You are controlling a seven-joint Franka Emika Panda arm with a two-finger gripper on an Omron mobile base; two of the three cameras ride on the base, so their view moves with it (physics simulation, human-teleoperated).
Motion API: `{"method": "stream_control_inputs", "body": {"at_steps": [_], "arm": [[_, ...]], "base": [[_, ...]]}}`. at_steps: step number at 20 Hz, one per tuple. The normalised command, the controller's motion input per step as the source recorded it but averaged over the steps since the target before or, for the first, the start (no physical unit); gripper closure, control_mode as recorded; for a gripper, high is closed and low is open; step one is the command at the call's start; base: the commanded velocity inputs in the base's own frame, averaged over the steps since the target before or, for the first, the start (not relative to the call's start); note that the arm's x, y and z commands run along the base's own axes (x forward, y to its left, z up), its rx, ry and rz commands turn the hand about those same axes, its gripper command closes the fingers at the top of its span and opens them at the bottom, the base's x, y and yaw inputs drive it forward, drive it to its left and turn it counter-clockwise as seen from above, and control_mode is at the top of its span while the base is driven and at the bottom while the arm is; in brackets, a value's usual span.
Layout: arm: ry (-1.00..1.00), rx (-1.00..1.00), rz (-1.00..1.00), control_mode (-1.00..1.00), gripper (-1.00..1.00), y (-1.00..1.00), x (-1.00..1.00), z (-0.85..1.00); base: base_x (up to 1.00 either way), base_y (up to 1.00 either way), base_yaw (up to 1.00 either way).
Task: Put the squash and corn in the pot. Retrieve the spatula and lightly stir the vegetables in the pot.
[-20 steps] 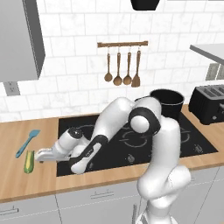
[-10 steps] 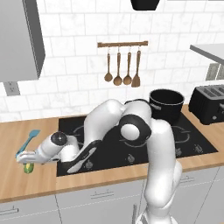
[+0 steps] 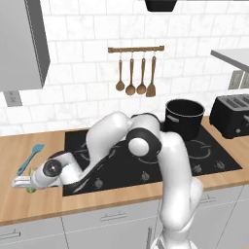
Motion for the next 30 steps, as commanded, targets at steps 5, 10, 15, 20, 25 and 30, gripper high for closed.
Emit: {"method": "stream_control_inputs", "body": {"at_steps": [5,10,15,20,25,30], "arm": [[0.08,-0.17,-0.14,-1.00,1.00,0.40,0.25,0.00],[0.07,-0.16,-0.16,-1.00,1.00,0.06,0.04,0.00],[-0.03,-0.07,-0.14,-1.00,1.00,-0.36,-0.23,0.42],[-0.21,0.00,-0.13,-1.00,1.00,-0.85,-0.61,0.98],[-0.15,0.08,-0.14,-1.00,1.00,-1.00,-0.57,0.98],[-0.02,0.13,-0.17,-1.00,1.00,-1.00,-0.42,0.74]], "base": [[0.00,0.00,0.00],[0.00,0.00,0.00],[0.00,0.00,0.00],[0.00,0.00,0.00],[0.00,0.00,0.00],[0.00,0.00,0.00]]}}
